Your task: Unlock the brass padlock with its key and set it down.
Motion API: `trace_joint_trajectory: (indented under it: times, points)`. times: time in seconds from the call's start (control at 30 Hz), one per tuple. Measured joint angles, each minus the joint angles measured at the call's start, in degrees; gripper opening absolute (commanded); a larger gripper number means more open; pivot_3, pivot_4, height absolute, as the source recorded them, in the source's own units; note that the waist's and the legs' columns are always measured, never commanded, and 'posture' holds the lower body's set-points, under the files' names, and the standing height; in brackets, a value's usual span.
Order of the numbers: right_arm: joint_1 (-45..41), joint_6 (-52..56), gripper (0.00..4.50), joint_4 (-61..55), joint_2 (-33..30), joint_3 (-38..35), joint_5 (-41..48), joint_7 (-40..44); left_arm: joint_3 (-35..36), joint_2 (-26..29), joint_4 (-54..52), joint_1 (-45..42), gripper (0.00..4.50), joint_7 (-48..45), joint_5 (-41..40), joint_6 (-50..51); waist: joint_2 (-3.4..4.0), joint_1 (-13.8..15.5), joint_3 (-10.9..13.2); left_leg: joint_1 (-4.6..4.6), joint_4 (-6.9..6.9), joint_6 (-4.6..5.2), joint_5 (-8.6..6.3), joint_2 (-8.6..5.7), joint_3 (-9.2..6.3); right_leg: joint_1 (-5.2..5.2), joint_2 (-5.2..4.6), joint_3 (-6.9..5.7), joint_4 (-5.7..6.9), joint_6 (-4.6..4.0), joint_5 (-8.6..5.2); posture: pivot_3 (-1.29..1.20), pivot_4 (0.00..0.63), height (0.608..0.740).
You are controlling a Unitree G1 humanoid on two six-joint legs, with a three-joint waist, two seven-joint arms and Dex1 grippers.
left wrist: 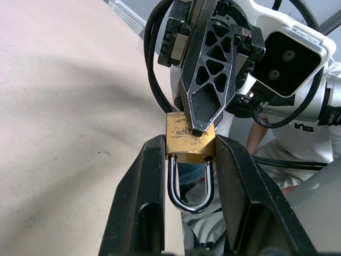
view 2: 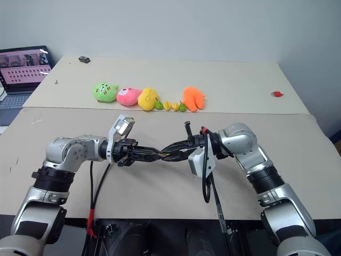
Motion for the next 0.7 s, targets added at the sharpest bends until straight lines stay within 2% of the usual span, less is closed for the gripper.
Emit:
trace_joint_trajectory:
  times: [0.5, 0.57, 0.63, 0.7]
  points:
    - [1.28, -1.15, 0.12, 0.77, -0.05, -0.11, -1.50, -1.31, -0.14, -0.83, -0.01, 1.08, 0.85, 1.67, 0.27, -0.79, 0.00, -0.02, 0.00, 0.01, 0.00, 0.00, 0.00, 0.00, 0.00, 0.00, 0.00, 0.00, 0.00, -0.01, 0.01, 0.00, 0.150, 0.717]
    - [1.46, -1.15, 0.12, 0.73, -0.06, -0.17, -2.18, -2.05, -0.16, -0.85, -0.02, 1.08, 1.85, 1.92, 0.43, -1.22, 0.00, -0.02, 0.00, 0.01, 0.00, 0.00, 0.00, 0.00, 0.00, 0.00, 0.00, 0.00, 0.00, -0.01, 0.01, 0.00, 0.150, 0.717]
    - [1.87, -1.15, 0.12, 0.60, 0.06, -0.17, -2.56, -2.58, 0.48, -1.80, 0.05, 1.00, 2.51, 2.80, 0.31, -1.31, 0.00, 0.04, 0.00, 0.01, 0.00, 0.00, 0.00, -0.01, 0.00, 0.01, -0.01, 0.00, 0.00, -0.01, 0.01, 0.00, 0.150, 0.717]
    - [2.19, -1.10, 0.12, 0.57, 0.38, -0.15, -3.32, -3.30, 1.66, -3.90, 1.70, 0.01, 3.38, 4.73, -0.49, -0.64, -0.01, 0.12, 0.00, -0.01, 0.03, 0.00, 0.00, -0.01, 0.00, 0.01, -0.01, -0.01, 0.00, -0.01, 0.01, 0.00, 0.150, 0.717]
